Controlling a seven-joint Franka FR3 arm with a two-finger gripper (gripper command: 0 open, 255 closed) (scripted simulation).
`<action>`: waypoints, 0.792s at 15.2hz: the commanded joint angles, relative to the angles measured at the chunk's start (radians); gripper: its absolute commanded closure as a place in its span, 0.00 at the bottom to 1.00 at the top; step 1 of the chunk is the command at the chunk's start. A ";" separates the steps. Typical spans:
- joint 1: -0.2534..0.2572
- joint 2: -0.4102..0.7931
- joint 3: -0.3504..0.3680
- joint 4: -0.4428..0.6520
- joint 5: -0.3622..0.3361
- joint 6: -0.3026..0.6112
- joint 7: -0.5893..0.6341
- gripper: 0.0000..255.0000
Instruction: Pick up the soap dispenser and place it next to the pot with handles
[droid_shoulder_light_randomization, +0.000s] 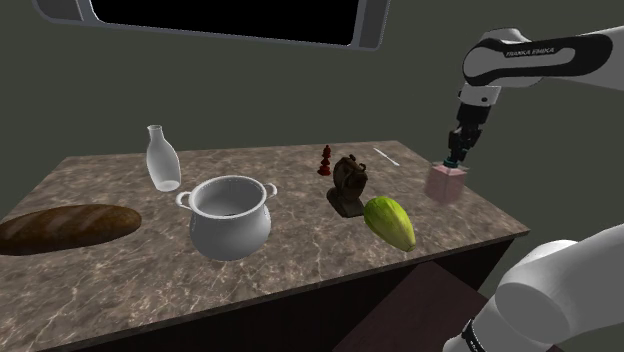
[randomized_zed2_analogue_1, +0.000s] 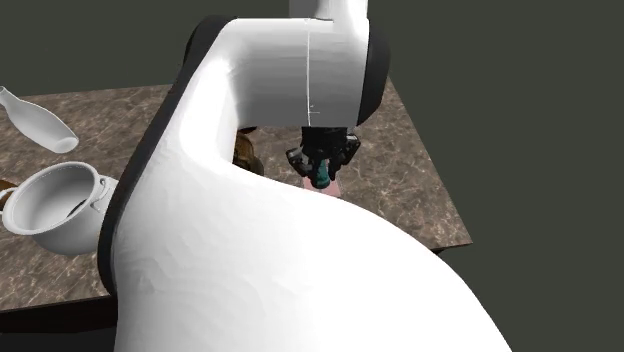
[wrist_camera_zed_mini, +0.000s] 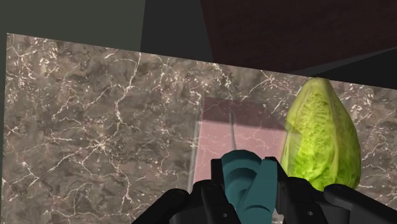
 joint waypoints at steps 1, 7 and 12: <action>0.001 0.001 0.002 0.028 0.002 -0.028 -0.003 1.00; 0.006 0.008 0.012 0.114 0.010 -0.107 -0.009 1.00; 0.010 0.021 0.017 0.192 0.018 -0.172 -0.016 1.00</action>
